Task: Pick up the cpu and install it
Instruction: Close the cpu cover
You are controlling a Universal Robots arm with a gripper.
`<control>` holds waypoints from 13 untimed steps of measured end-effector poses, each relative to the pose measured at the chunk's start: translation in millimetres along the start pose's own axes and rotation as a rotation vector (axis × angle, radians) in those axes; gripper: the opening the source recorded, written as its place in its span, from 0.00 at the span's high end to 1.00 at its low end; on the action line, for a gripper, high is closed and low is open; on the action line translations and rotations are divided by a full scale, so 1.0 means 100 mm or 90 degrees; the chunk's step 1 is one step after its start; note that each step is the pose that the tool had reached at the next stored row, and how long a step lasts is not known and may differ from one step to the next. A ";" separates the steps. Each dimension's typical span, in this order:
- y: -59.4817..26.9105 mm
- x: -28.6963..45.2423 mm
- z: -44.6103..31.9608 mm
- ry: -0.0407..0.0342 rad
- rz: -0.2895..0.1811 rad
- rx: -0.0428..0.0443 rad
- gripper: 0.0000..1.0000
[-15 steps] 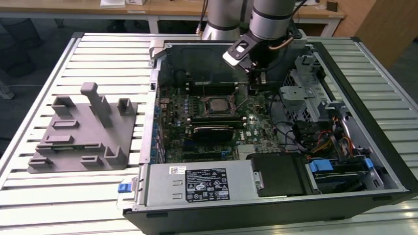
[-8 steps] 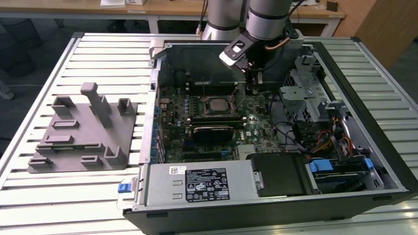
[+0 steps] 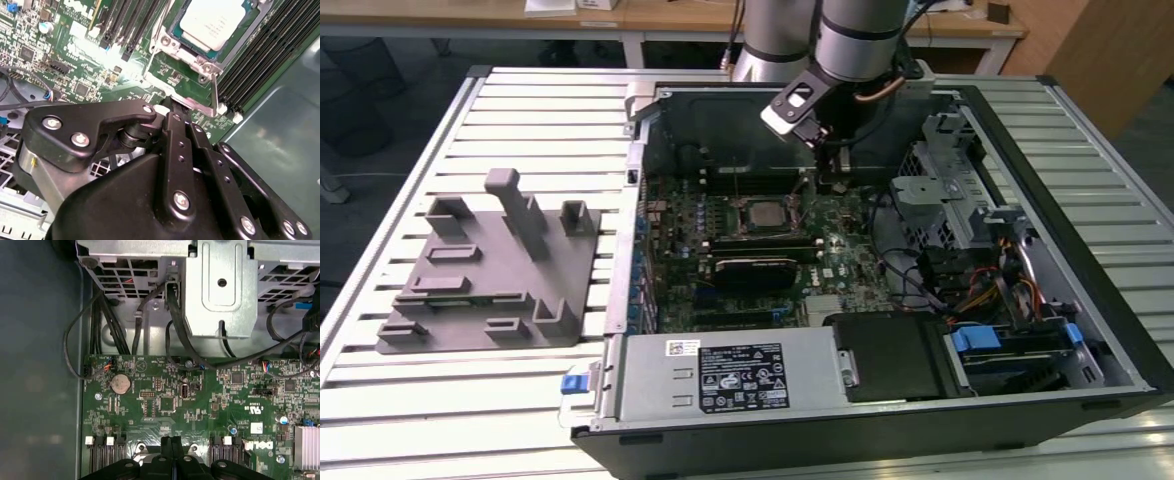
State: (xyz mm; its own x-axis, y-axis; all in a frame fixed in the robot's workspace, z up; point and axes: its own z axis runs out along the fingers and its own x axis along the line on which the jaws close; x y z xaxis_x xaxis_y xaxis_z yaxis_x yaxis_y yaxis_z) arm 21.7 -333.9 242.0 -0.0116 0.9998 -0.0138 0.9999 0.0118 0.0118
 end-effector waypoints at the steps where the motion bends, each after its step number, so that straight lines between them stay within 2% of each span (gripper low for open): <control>1: -0.013 0.000 0.000 0.0000 0.000 0.0000 0.89; 13: -0.177 0.002 -0.002 0.0000 0.000 0.0000 0.89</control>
State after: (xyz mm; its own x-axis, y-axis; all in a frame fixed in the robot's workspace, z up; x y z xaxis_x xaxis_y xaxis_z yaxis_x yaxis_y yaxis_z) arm 4.0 -333.9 242.0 -0.0116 0.9998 -0.0138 0.9999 0.0117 0.0118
